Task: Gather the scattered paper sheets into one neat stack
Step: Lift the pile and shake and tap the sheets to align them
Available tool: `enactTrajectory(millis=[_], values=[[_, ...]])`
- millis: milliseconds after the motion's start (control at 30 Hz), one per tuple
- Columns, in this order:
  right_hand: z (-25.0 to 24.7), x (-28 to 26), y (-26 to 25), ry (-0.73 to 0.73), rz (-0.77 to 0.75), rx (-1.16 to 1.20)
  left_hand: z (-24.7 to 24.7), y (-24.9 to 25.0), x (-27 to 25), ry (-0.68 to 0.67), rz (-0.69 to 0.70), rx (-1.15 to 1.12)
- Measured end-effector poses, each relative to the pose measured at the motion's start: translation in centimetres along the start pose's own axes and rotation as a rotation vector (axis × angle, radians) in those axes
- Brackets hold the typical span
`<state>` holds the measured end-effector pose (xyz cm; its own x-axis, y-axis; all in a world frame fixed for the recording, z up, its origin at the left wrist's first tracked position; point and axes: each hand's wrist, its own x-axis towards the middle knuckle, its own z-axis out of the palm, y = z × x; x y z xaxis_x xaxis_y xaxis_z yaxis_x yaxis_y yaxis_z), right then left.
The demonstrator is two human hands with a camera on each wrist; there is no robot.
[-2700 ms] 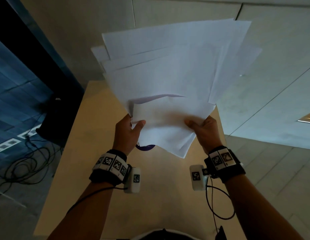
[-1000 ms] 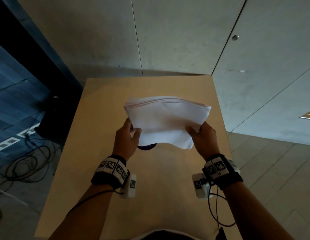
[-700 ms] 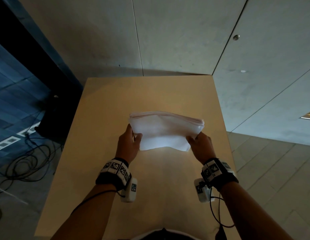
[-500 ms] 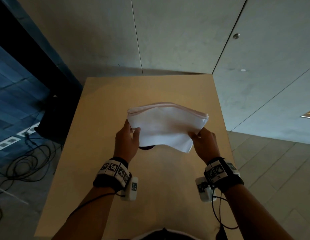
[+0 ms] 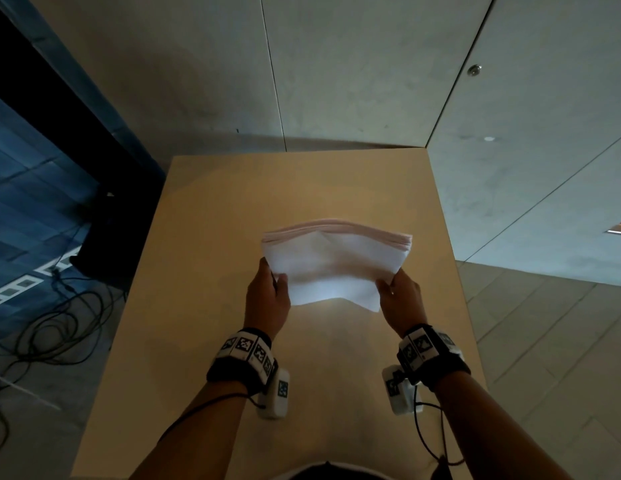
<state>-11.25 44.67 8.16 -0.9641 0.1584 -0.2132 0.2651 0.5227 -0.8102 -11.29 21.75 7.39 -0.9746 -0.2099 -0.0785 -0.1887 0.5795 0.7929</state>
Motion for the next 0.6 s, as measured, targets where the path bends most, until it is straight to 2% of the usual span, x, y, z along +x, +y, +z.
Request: enactTrajectory(millis=[100,267,333,433,533,600], values=[[-0.7,0.0,-1.2,0.005,-0.006,0.001,-0.6,0.3,0.4,0.060,0.047,0.032],[-1.2,-0.6,-1.2,0.097,-0.125,-0.015,-1.9,1.0,-0.3,0.103,0.180,-0.032],[-0.6,-0.8,-0.3,0.048,-0.123,-0.015,-1.5,-0.1,-0.6,0.040,0.152,0.020],[0.4,-0.7,1.6,-0.038,-0.040,-0.082,-0.5,-1.8,-0.9,-0.089,0.080,0.106],[0.7,-0.4,2.1,-0.022,0.023,-0.133,-0.3,-1.6,-0.7,-0.067,0.034,0.105],[0.4,-0.5,1.7,0.004,0.020,-0.127,-0.6,-1.1,-0.6,-0.028,0.057,0.080]])
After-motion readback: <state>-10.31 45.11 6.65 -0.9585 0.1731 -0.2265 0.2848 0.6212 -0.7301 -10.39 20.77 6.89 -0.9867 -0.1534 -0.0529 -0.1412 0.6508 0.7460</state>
